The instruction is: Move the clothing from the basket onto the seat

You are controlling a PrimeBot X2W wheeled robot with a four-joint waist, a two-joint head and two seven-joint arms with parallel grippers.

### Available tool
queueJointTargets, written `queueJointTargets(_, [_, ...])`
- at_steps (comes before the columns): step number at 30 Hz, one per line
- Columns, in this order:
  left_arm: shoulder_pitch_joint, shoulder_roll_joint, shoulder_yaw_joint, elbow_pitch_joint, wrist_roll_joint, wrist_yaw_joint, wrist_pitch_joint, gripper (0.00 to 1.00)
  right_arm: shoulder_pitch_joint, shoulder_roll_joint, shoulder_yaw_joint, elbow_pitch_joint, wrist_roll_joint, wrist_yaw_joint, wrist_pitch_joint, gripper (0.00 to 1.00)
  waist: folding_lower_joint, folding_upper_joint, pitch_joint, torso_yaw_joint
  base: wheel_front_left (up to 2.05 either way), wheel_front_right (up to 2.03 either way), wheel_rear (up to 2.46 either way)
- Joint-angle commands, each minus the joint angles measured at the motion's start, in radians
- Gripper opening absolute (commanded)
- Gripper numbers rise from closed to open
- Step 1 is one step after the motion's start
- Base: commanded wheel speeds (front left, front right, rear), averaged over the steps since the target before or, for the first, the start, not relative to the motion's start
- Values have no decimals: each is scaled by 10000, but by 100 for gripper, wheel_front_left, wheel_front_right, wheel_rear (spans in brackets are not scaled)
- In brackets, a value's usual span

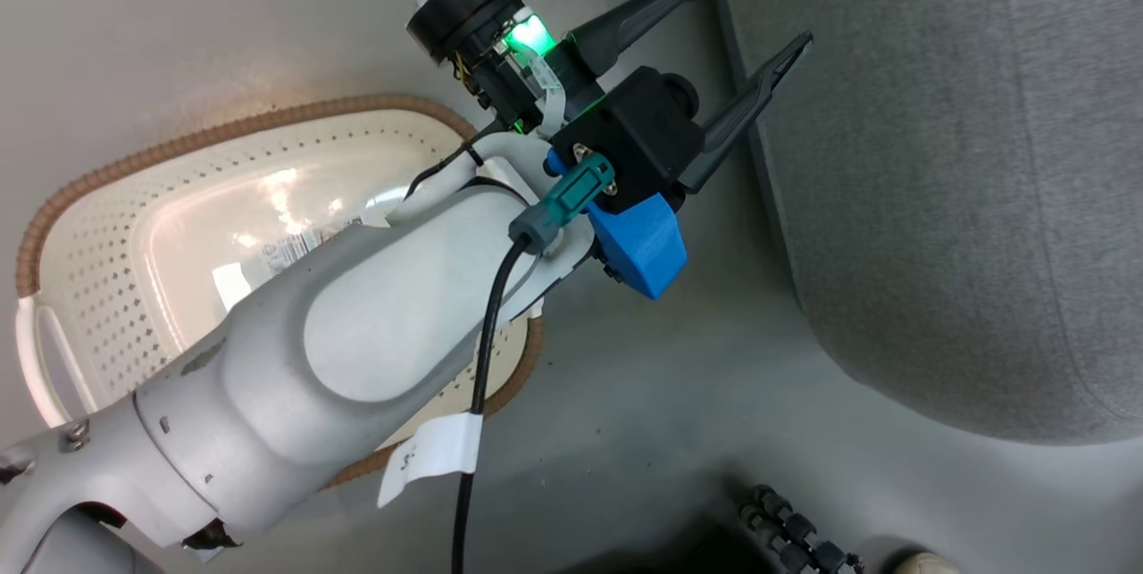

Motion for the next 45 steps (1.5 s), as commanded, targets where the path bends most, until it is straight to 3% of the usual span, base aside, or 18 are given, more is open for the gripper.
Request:
queueJointTargets(1, [-210, 34, 9, -61, 79, -7, 2, 100, -206, -81, 6, 223, -42, 0, -10, 0, -2, 0, 331, 91, 0, 0, 0])
queueJointTargets(19, [-223, -70, -167, 26, -11, 71, -154, 100, 1080, 1235, -38, 2451, -217, 1, -7, 0, -2, 0, 564, 357, 0, 0, 0])
queueJointTargets(20, [-200, -58, -175, 48, -9, 76, -174, 100, 1117, 1261, -73, 2441, -175, 1, -7, 8, -2, 0, 525, 338, 0, 0, 0])
queueJointTargets(21, [-173, -49, -183, 67, -24, 81, -172, 100, 1184, 1305, -101, 2398, -154, 1, -7, 46, -2, 0, 472, 315, 0, 0, 0])
queueJointTargets(22, [-147, -36, -194, 85, -34, 83, -198, 100, 1246, 1365, -100, 2323, -148, 1, -8, 96, -2, 0, 410, 292, 0, 0, 0])
queueJointTargets(23, [-133, -30, -200, 100, -54, 83, -198, 100, 1313, 1408, -104, 2212, -148, 1, -8, 100, -2, 0, 352, 272, 0, 0, 0])
queueJointTargets(38, [851, -291, 38, 765, -499, 270, -1113, 100, 3633, 2003, 615, -208, -343, 1, -8, 100, -2, 0, -1856, 496, 0, 0, 0])
queueJointTargets(45, [1732, -385, 1032, 713, -636, 643, -1309, 100, 4365, 2381, 1625, -1332, -723, 1, -10, 100, -2, 0, -3186, 1141, 0, 0, 0])
